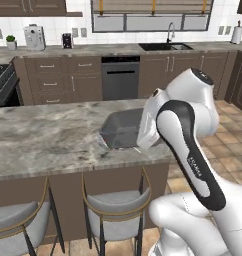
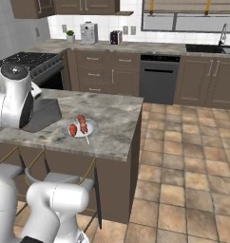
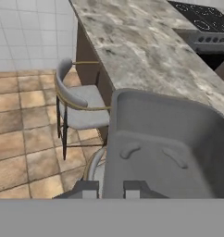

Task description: Retrieve the tupperware and aluminum foil from the cabinet and place them on the dining counter near the plate with kebab skewer and sweet potato to prepare for storing leftovers.

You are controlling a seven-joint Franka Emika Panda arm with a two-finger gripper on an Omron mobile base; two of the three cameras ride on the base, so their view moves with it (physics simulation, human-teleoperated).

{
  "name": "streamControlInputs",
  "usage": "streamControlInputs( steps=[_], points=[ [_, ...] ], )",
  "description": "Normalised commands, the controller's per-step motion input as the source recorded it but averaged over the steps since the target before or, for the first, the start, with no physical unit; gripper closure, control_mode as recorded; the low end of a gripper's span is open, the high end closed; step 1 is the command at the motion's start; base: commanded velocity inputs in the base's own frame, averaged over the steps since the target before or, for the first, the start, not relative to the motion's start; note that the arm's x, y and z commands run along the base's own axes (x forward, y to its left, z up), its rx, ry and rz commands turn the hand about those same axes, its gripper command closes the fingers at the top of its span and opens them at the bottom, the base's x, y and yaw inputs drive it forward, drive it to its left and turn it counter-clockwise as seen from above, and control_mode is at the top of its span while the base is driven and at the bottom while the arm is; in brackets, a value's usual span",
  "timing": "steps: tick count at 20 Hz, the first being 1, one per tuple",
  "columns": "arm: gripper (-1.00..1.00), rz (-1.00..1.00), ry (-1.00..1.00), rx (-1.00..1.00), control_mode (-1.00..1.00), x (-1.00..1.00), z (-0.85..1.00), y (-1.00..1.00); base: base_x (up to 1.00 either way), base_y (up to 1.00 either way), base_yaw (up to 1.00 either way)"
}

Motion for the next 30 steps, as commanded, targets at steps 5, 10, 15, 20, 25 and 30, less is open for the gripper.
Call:
streamControlInputs(
  steps=[5,10,15,20,25,30],
  points=[
    [1.00,0.02,-0.05,-0.04,-1.00,0.49,-0.57,0.45,0.00,0.00,0.00],
    [1.00,0.00,-0.04,0.01,-1.00,0.47,-0.49,0.38,0.00,0.00,0.00],
    [1.00,0.00,0.00,0.09,-1.00,0.60,-0.25,0.24,0.00,0.00,0.00],
    [1.00,0.05,0.07,0.11,-1.00,0.74,-0.07,0.14,0.00,0.00,0.00],
    [1.00,0.10,0.11,0.03,-1.00,0.69,-0.14,0.30,0.00,0.00,0.00],
    [1.00,0.10,0.11,0.00,-1.00,0.65,-0.36,0.40,0.00,0.00,0.00]
  ],
)
